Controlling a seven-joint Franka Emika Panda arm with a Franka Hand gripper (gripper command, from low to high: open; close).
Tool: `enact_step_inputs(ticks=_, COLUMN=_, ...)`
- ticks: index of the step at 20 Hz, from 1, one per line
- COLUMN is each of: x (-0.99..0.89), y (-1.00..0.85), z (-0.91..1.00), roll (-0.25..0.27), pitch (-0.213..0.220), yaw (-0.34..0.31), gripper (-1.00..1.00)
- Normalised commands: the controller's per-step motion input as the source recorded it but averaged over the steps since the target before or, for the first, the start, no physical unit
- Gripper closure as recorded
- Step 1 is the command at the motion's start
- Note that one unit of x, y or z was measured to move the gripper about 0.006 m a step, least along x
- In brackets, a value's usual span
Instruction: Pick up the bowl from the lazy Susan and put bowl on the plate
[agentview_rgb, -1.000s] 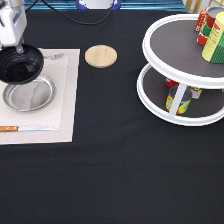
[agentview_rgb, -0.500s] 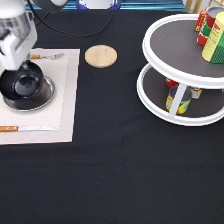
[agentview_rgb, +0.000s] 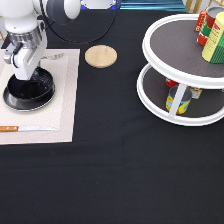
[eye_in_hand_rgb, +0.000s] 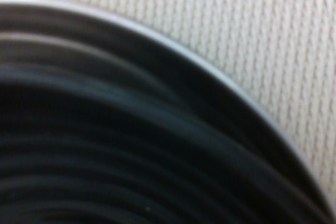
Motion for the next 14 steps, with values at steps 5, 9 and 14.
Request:
enact_step_inputs(ticks=5, x=0.24, y=0.06, z=0.88, roll=-0.025, pitch=0.192, yaw=-0.004, gripper=-1.00)
enact_step_inputs(ticks=9, x=0.39, y=0.10, z=0.92, roll=-0.010, pitch=0.217, yaw=0.021, gripper=-1.00)
enact_step_inputs(ticks=14, x=0.31, y=0.09, z=0.97, roll=-0.002, pitch=0.222, yaw=0.072, gripper=-1.00)
